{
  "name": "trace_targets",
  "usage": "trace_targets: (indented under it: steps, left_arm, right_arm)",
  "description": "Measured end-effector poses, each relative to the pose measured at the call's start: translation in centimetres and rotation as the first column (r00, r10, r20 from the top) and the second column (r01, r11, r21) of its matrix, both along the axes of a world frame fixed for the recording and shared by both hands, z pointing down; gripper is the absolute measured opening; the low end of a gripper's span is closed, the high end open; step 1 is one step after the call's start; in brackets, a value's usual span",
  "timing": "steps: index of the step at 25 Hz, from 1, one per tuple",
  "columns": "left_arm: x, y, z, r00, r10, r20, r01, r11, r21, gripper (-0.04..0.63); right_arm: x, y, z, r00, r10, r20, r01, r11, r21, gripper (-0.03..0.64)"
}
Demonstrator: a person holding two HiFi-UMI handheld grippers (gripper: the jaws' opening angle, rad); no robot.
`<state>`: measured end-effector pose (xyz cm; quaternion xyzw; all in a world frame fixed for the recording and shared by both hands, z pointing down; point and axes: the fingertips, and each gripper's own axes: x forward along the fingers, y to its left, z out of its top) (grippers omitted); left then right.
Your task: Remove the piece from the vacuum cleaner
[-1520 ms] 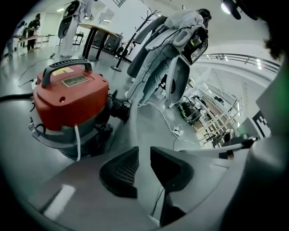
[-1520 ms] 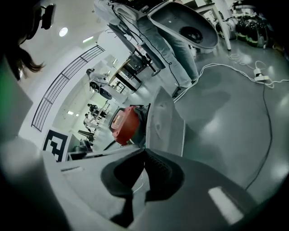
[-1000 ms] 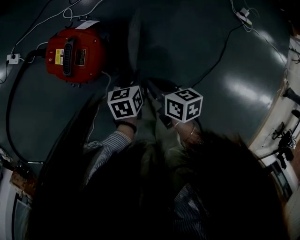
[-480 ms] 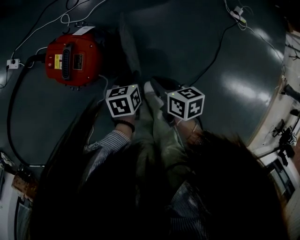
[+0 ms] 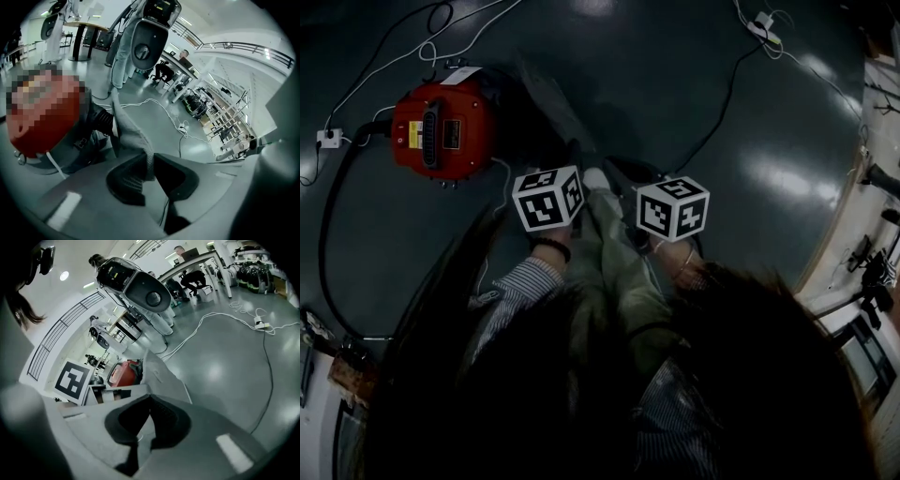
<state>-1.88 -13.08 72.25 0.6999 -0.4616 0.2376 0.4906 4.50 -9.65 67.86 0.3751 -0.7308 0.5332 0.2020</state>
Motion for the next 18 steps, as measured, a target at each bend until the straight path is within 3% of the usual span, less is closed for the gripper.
trace_targets:
  steps: [4,9,18]
  left_arm:
    - [0.6,-0.4,-0.6,1.0,-0.011,-0.001,0.011,1.0,-0.002,0.051]
    - [3.5,-0.4,-2.3,0.996,0.09,0.009,-0.09,0.994,0.066,0.049]
    - [4.1,0.7,-6.3,0.996,0.08,-0.032,-0.076,0.992,0.103,0.051]
  right_arm:
    - [0.7,0.0,-0.6,1.0,0.019,0.005,-0.019,1.0,0.004,0.003]
    - [1.4,-0.2,-1.1,0.999,0.032,0.01,-0.032,0.999,0.011,0.003]
    - [2.5,-0.6,-3.8,0.999,0.036,0.005,-0.036,0.999,0.038,0.003]
